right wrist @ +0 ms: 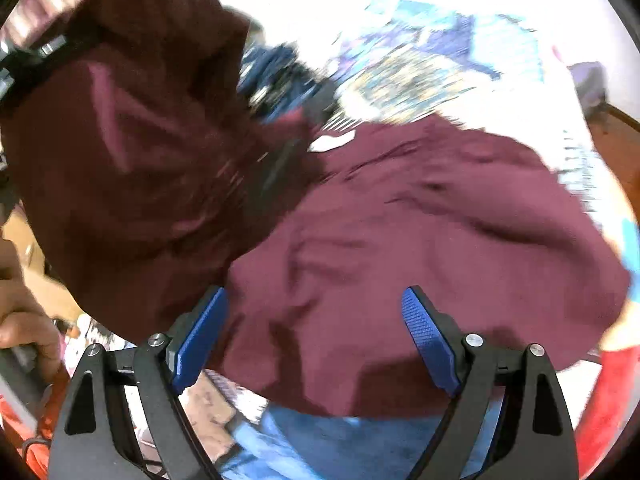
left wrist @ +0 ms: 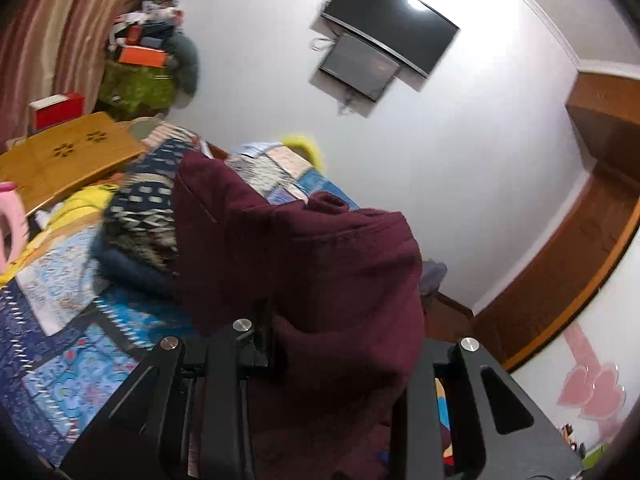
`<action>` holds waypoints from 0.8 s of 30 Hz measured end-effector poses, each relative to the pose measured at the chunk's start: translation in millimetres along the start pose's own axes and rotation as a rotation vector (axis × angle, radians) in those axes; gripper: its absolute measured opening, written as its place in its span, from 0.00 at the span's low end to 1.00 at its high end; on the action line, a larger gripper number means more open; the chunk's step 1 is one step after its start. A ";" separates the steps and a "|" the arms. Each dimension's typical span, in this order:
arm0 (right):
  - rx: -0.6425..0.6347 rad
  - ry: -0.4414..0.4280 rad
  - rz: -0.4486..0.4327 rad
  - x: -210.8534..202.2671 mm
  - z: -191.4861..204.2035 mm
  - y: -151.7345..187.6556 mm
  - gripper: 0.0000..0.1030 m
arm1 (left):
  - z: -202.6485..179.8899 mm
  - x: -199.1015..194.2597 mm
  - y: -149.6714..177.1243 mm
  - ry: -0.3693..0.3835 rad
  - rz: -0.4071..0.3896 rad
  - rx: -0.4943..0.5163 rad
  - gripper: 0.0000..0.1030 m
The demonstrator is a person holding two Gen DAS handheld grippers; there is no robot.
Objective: Fold large clothes
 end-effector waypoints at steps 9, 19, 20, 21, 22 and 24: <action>0.088 0.204 -0.128 -64.3 -82.8 -11.9 0.84 | -107.3 45.4 87.1 0.224 0.223 0.093 0.27; 0.175 0.330 -0.154 -95.9 -137.0 6.5 0.84 | -128.1 45.5 211.8 0.279 0.509 0.384 0.38; 0.177 0.335 -0.156 -97.4 -138.1 7.5 0.84 | -128.9 40.9 211.9 0.283 0.508 0.419 0.40; 0.177 0.338 -0.157 -102.2 -136.6 10.1 0.84 | -129.6 34.7 212.1 0.295 0.518 0.453 0.46; 0.175 0.342 -0.161 -103.2 -136.7 9.8 0.84 | -129.8 29.9 210.8 0.305 0.526 0.468 0.51; 0.172 0.344 -0.171 -113.7 -135.0 11.8 0.84 | -131.7 14.8 205.7 0.340 0.529 0.498 0.56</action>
Point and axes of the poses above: each gripper's, at about its wrist camera, not at the fingertips, and x roughly the way its jaws point, z to its left, y to its underside, the point moved 7 cm from there along x, roughly the way its jaws point, and after that the axes turned 11 degrees about -z, right-handed, at the moved point
